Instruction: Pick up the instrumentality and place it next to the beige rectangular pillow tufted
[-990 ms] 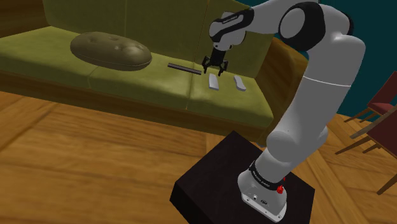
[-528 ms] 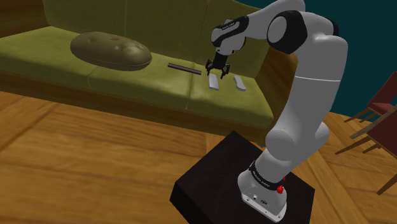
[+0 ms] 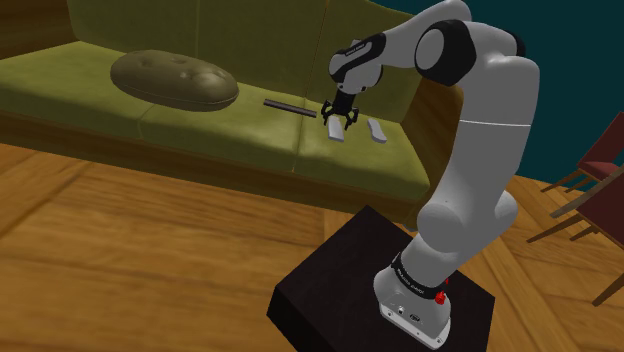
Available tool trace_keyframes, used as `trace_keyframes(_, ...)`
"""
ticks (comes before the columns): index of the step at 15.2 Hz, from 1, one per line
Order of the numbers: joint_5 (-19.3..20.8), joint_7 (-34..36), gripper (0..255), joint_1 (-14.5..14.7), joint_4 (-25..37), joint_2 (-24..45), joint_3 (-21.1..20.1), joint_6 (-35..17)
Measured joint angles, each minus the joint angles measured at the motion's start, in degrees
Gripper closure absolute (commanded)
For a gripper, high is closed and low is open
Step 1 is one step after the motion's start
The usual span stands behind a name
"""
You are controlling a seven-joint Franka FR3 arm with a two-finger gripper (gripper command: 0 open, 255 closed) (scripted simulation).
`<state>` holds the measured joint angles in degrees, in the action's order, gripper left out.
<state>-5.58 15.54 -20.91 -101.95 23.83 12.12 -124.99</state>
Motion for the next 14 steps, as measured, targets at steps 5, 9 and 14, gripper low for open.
trace_keyframes(5,-0.02,-0.01,255,-0.01,0.01,0.04,-0.01,-0.09)
trace_keyframes(9,-0.02,-0.02,255,-0.01,-0.01,0.07,-0.01,-0.09)
trace_keyframes(14,-0.02,-0.01,255,-0.01,-0.01,0.07,-0.01,-0.1)
